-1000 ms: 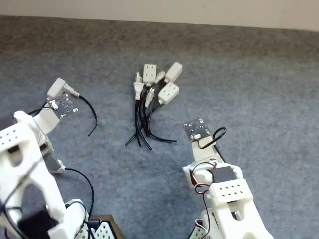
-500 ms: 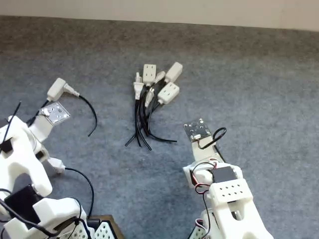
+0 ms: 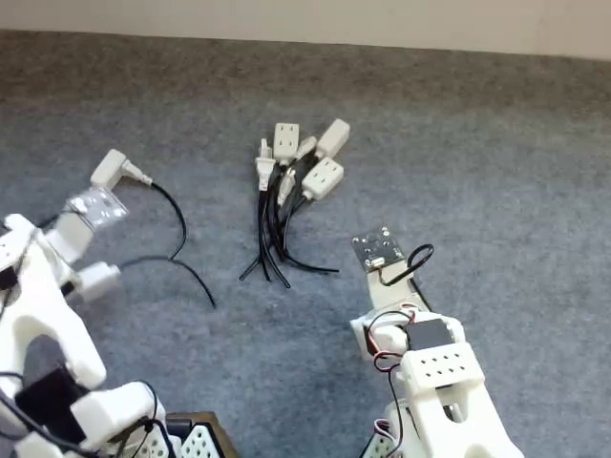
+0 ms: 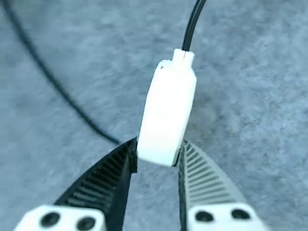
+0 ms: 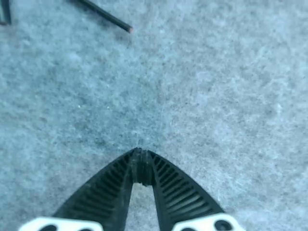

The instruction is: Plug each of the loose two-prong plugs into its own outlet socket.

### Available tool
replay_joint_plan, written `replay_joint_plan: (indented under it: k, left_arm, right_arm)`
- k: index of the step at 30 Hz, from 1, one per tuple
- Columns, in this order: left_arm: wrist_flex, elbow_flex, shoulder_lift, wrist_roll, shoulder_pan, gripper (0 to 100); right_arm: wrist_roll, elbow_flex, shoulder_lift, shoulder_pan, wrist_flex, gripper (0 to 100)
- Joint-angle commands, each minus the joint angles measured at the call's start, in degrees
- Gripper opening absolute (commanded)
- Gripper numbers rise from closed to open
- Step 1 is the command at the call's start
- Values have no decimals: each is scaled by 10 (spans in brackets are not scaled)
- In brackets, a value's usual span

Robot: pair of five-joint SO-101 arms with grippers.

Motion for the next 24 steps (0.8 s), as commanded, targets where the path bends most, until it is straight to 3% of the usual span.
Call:
replay_joint_plan:
  k: [1, 8, 11, 13, 15, 20, 24]
  left_arm:
    - [22, -38, -114, 65, -21, 5]
    - [50, -15, -341, 158, -84, 5]
    - [179, 17, -365, 140, -78, 5]
    - [281, 38, -354, 127, -33, 5]
    - [327, 60, -333, 174, 25, 5]
    - [309, 126, -238, 342, 238, 5]
    - [233, 126, -194, 477, 335, 5]
  right_arm:
    - [8, -1, -8, -5, -9, 5]
    - [8, -1, -8, -5, -9, 5]
    - [8, -1, -8, -4, -8, 5]
    - [8, -1, -8, -4, -8, 5]
    - [8, -1, -8, -4, -8, 5]
    - [8, -1, -8, -3, -8, 5]
    - [8, -1, -8, -3, -8, 5]
